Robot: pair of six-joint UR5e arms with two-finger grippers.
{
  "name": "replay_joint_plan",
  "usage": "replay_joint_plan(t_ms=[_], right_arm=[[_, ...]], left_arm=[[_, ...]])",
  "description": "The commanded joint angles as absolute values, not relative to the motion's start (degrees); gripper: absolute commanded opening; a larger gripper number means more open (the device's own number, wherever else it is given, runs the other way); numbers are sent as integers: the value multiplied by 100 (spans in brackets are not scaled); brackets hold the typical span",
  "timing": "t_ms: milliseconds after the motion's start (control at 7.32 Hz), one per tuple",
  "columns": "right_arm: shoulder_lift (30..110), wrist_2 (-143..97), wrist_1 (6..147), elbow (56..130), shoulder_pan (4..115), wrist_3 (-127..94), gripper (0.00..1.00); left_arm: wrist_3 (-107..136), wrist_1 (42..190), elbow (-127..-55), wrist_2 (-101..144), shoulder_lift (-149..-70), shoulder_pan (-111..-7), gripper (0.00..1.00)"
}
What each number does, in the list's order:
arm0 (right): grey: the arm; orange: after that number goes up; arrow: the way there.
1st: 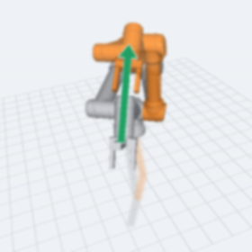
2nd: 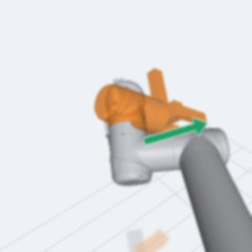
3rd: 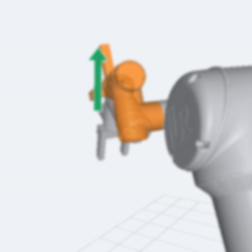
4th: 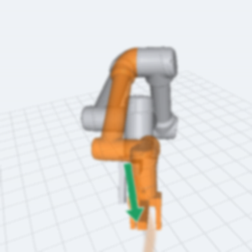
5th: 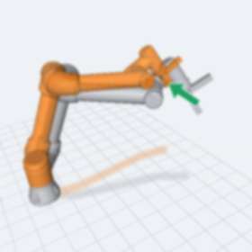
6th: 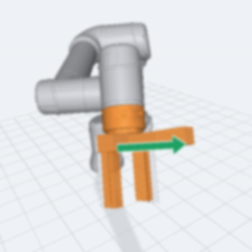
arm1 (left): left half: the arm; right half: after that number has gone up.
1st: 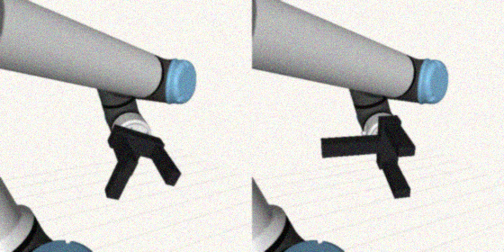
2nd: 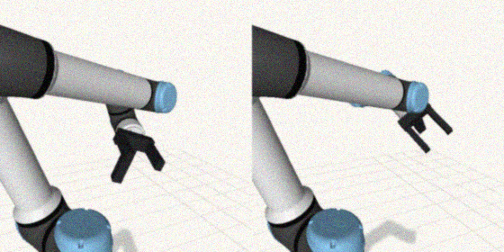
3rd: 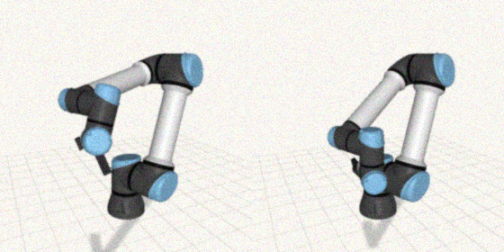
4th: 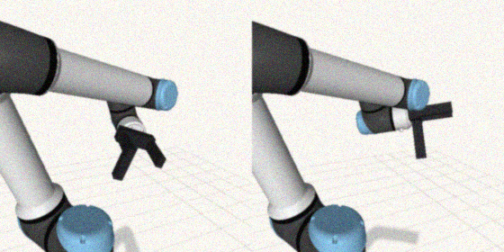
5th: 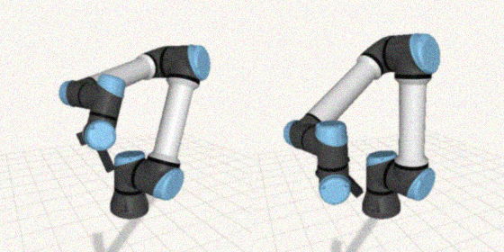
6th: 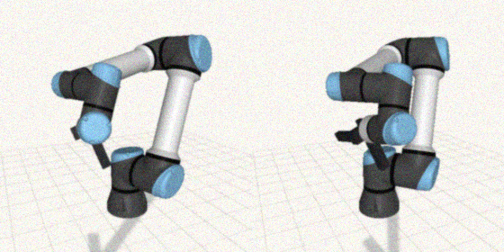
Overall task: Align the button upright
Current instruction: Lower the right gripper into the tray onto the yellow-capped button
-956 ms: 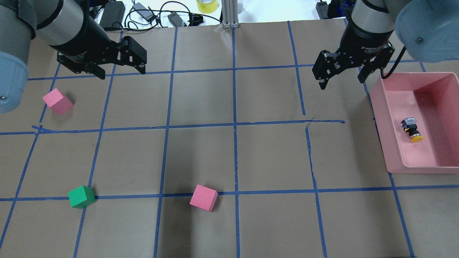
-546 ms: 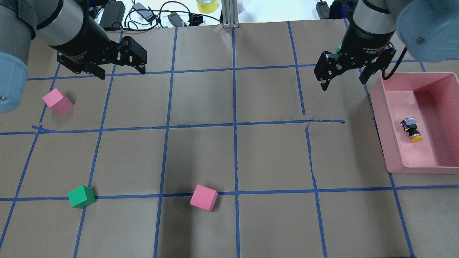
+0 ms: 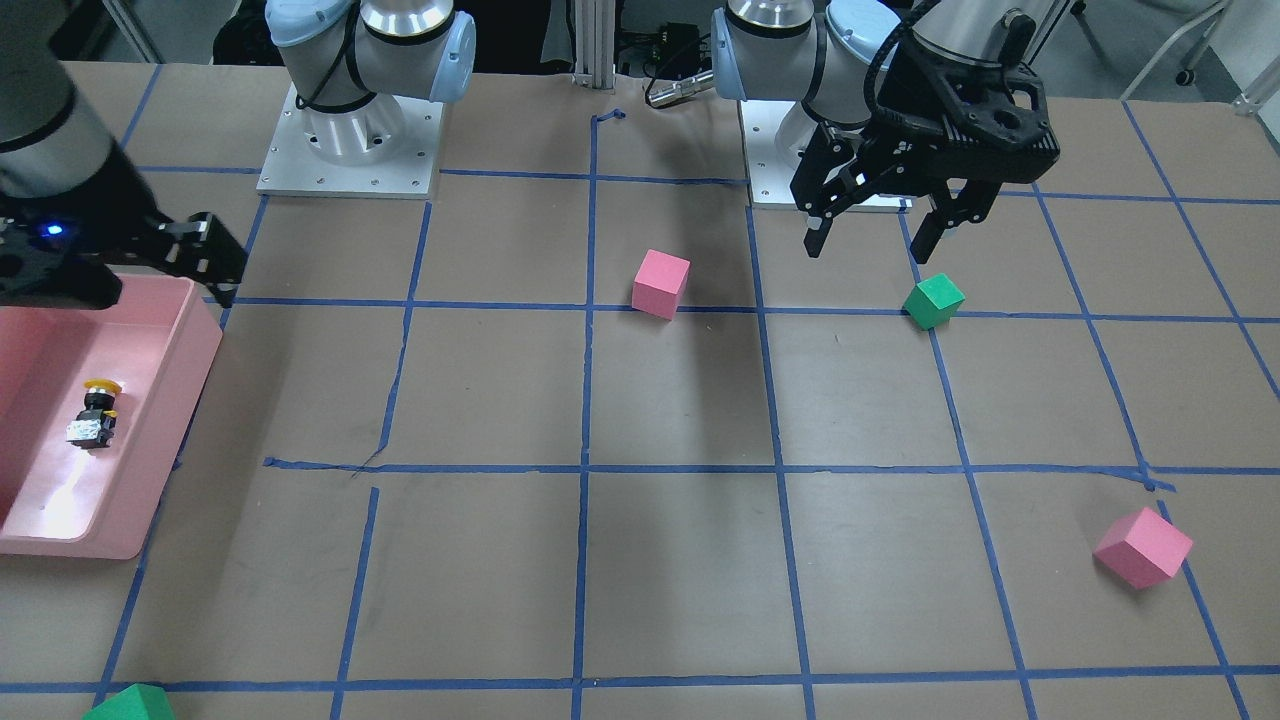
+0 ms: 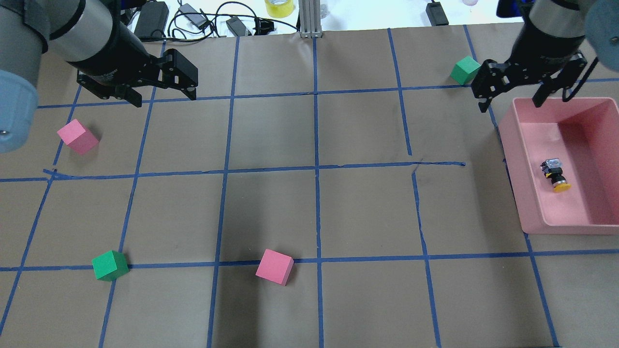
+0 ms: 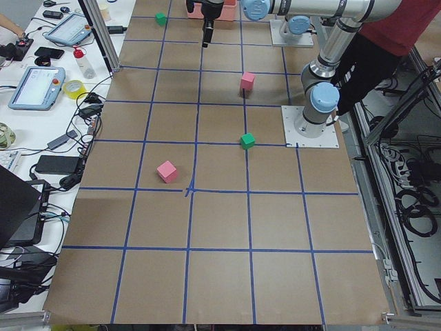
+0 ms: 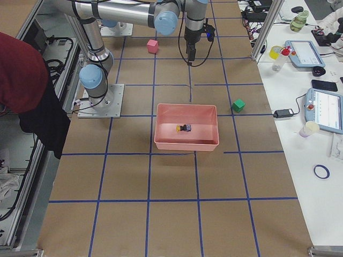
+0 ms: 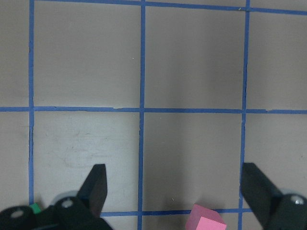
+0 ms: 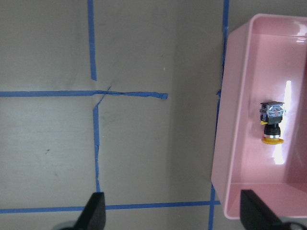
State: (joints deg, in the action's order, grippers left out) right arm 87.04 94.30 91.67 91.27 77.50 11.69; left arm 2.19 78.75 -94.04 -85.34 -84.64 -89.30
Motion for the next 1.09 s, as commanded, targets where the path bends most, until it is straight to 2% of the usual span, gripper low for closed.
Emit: replay_joint_plan(t_ms=[0,546,956], right_arm=[[8614,9422,9254,9341,6825,1738,100],[8167,9378,11350,10439,5574,2855,100],[7622,9343,12030,10617,5520,2751,100]], left_arm=[[220,7875,-9404,-8534,-8464,-8930,100],[220,7875,-9404,-8543,-8455,-8930,100],[220,7884,-9404,-8543,-8464,-8930,100]])
